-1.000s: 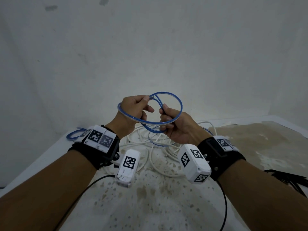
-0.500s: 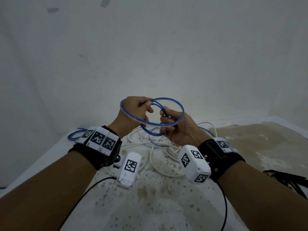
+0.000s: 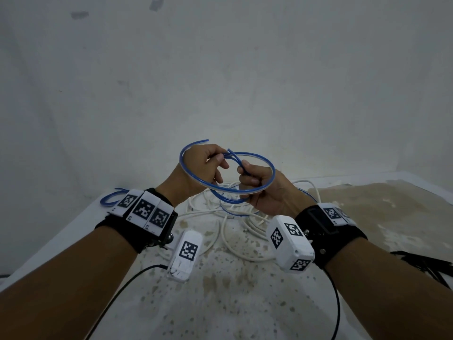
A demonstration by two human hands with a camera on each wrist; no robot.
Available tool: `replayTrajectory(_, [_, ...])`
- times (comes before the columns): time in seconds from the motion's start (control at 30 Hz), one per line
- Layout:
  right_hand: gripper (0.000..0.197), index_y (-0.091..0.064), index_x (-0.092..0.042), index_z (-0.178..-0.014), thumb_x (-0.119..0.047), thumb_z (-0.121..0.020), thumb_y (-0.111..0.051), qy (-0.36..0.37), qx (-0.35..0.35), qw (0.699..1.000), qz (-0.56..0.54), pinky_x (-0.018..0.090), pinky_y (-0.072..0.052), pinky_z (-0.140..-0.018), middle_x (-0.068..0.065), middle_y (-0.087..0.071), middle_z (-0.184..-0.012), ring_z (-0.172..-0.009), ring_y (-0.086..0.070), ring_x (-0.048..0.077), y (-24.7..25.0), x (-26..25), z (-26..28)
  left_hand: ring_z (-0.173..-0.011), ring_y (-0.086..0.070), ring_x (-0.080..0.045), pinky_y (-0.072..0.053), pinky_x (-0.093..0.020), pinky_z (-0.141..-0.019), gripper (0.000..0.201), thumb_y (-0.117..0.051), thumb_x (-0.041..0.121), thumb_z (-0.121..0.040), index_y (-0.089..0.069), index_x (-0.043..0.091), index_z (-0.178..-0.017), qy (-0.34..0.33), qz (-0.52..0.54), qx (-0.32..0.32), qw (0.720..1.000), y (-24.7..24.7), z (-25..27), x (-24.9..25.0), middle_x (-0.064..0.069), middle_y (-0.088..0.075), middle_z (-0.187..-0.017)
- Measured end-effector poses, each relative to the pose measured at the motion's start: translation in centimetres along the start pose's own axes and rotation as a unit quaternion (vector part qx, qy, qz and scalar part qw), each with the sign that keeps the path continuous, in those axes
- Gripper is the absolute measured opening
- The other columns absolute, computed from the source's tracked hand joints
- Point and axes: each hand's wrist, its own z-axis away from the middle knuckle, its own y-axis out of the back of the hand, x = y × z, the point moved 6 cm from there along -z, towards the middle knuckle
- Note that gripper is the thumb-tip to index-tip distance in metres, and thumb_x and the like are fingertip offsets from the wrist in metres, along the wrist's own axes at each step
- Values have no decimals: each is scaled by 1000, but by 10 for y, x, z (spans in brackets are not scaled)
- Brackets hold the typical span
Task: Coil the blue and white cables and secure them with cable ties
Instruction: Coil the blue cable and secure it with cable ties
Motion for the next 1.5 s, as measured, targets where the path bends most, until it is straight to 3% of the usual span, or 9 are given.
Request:
replayTrajectory(0.37, [24, -62, -6, -87, -27, -98, -56, 14, 11, 998, 55, 26, -42, -52, -4, -37, -50, -47, -35, 13, -11, 0, 2, -47, -41, -12, -38, -25, -50, 27, -54, 21, -100, -74, 9, -86, -23, 1, 79, 997, 1, -2, 12, -4, -52, -49])
replayTrajectory(0.43, [36, -65, -2, -94, -31, -102, -46, -1, -3, 1000, 8, 28, -44, -57, 0, -43, -55, -52, -39, 16, -14, 2, 3, -58, -51, -29, -44, -36, -60, 28, -55, 22, -99, -74, 9, -83, -36, -30, 96, 994, 3, -2, 11, -24, -60, -65])
replayTrajectory(0.57, [79, -68, 6, -106, -65, -93, -36, -36, -48, 993, -97, 37, -43, -71, 9, -51, -70, -61, -44, 21, -15, 4, 5, -56, -51, -16, -41, -28, -60, 28, -57, 23, -97, -75, 6, -82, -46, -84, 124, 988, 7, -3, 13, -13, -60, -60])
replayTrajectory(0.77, [27, -65, 1, -114, -9, -101, -44, 9, 35, 996, 84, 45, -54, -89, 15, -70, -94, -84, -66, 25, -7, -6, 6, -53, -45, -11, -38, -22, -58, 32, -55, 23, -99, -73, 3, -81, -20, -60, 141, 988, 13, -5, 7, -13, -56, -58])
replayTrajectory(0.9, [28, -66, 0, -102, -18, -105, -43, 23, 157, 979, 124, 33, -60, -60, 12, -69, -82, -63, -67, 19, 12, -8, 6, -55, -45, -13, -39, -26, -60, 29, -55, 25, -99, -73, 12, -81, 12, -25, 156, 987, 21, -6, 0, -8, -52, -53])
replayTrajectory(1.07, [28, -66, -5, -90, -31, -97, -60, 21, 243, 942, 230, 23, -19, -42, -1, -31, -55, -42, -23, 11, 39, -3, 5, -44, -34, -7, -36, -22, -53, 32, -53, 30, -100, -75, 11, -86, 33, -15, 165, 986, 27, -4, -4, 10, -38, -42])
replayTrajectory(1.2, [44, -68, -16, -88, -58, -76, -73, 9, 173, 940, 295, 27, -40, -58, 3, -56, -80, -62, -48, 13, 29, 2, 9, -41, -35, -5, -33, -19, -51, 31, -52, 30, -100, -74, 13, -87, 18, -27, 154, 988, 26, -4, 2, 12, -37, -37])
replayTrajectory(1.3, [86, -70, -17, -114, -85, -73, -38, 22, 121, 972, 201, 37, -48, -87, 7, -69, -114, -99, -64, 23, 19, -7, 4, -42, -37, -5, -31, -17, -51, 31, -52, 29, -100, -75, 11, -89, -14, -54, 131, 990, 23, -4, 8, 13, -41, -38])
replayTrajectory(1.5, [47, -68, 1, -107, -36, -105, -39, 43, 37, 982, 181, 42, -53, -85, 20, -71, -93, -77, -66, 27, -22, -26, -3, -57, -58, 2, -39, -8, -60, 28, -53, 17, -100, -72, 3, -84, -70, -43, 105, 991, 8, 3, 24, 9, -61, -61])
